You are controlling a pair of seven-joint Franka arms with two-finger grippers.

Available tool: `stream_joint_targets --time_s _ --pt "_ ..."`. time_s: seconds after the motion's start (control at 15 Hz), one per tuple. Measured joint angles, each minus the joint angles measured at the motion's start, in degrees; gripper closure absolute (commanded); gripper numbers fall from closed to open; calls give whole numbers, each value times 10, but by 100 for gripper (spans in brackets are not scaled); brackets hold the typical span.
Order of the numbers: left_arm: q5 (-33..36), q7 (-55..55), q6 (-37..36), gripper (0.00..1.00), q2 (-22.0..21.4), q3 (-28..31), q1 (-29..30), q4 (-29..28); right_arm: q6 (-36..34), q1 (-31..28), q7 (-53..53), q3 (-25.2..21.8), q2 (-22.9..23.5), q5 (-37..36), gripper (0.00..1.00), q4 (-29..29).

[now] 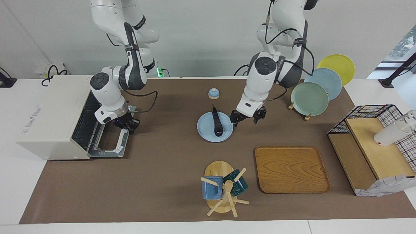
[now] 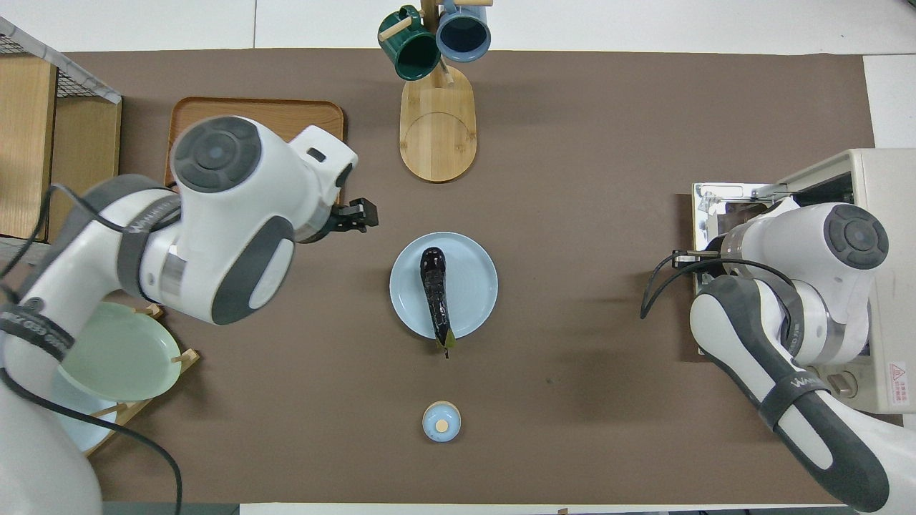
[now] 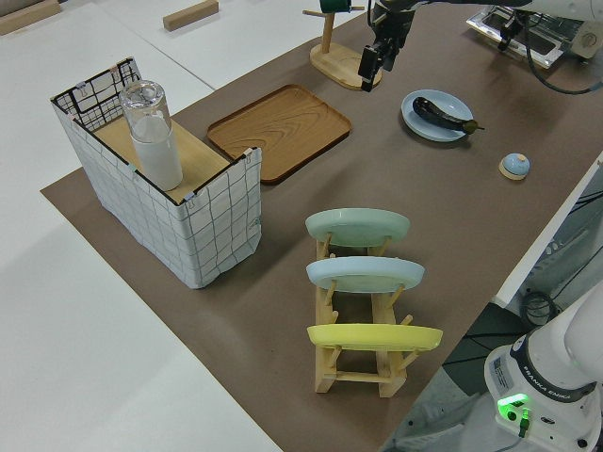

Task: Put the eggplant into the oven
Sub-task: 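Release the eggplant on the plate while the right gripper lowers the door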

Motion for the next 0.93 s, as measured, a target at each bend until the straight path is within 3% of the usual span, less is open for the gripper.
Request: stream_joint_targets --time_s 0.07,0.13,0.27,0.6,0.93 --pt "0 23 -17 0 -2 1 21 14 0 13 5 -2 0 0 98 2" --pt "0 41 -31 0 -5 1 39 25 -2 26 12 -3 0 0 83 6" --pt "0 71 -59 0 -19 1 67 37 -29 43 22 -3 0 0 42 26" --pt "0 110 -133 0 -81 1 103 40 -174 119 58 -5 4 -3 42 144" --pt "0 110 -181 0 -113 -3 103 31 -208 252 220 -3 33 -13 49 237"
